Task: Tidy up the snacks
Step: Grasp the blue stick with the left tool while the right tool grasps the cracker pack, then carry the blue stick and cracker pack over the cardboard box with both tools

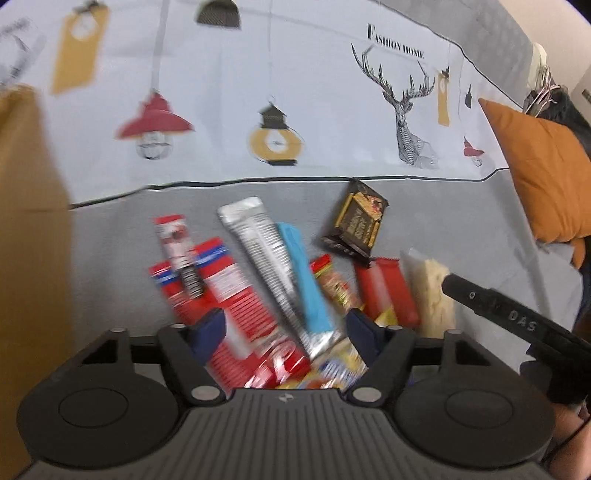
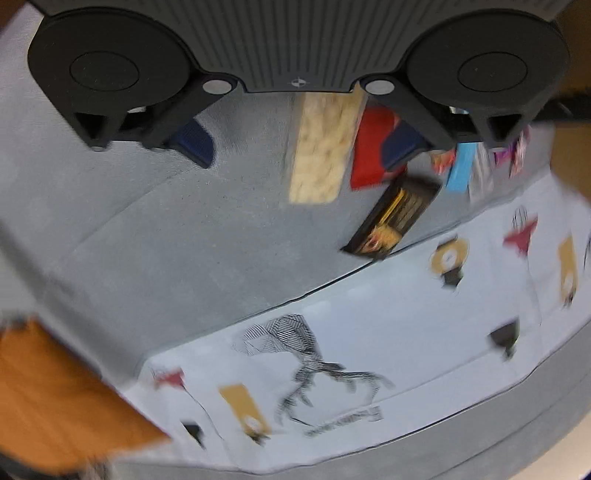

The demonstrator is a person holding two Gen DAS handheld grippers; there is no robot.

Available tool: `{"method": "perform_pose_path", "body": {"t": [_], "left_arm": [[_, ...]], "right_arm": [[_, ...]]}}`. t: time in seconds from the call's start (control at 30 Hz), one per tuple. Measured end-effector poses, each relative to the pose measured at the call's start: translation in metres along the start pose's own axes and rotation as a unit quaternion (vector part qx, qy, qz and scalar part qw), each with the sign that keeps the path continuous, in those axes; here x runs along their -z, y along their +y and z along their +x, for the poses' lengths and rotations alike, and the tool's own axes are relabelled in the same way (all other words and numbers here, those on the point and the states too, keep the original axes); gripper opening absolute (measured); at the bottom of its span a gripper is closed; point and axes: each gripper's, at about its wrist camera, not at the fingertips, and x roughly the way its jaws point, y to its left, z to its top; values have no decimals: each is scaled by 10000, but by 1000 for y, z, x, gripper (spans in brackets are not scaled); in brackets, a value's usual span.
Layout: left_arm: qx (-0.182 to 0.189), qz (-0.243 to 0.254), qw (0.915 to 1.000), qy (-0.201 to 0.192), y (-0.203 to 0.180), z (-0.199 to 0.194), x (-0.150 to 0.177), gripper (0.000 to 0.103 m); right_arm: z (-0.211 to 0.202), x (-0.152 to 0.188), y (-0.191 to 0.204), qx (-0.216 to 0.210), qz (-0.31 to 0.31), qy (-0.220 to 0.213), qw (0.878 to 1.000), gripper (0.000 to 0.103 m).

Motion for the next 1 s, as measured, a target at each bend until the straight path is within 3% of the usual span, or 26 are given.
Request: {"method": "perform_pose_path", "body": {"t": [0.07, 0.13, 0.2, 0.27, 0.33, 0.37, 0.4, 0.43, 0.77, 1.0], "left_arm": [[-12, 155, 9999, 67, -6, 20, -9, 69], [-125, 417, 9988, 211, -14, 41, -14, 39], [-296, 752, 9967, 94, -20, 49, -14, 33], [-398, 974, 9944, -19, -24, 49, -14, 21], [-390, 953, 9947, -36, -24, 45, -15, 9], [-365, 923, 9951, -45, -23, 41, -15, 4], [-338, 879, 9956, -34, -23, 38, -15, 4], [-285, 838, 9961, -18, -23, 35, -14, 4], [-219, 785, 9967, -3, -33, 14, -7, 4], [-114, 702, 9975, 37, -38, -16, 16, 4]], "right_arm": [[6, -5, 4, -60, 35, -31, 10000, 94], [11, -5, 19, -75, -397, 18, 9992, 94], [20, -1, 35, 63, -867, 184, 9960, 92], [32, 2, 39, 252, -1053, 389, 9934, 81], [37, 4, 33, 273, -1014, 561, 9929, 57], [37, 4, 29, 284, -950, 537, 9936, 52], [35, 4, 26, 282, -910, 485, 9943, 41], [34, 4, 24, 318, -899, 457, 9944, 39], [16, 14, 14, -54, -786, 287, 9965, 39], [9, 14, 7, -151, -557, 298, 9979, 39]]}}
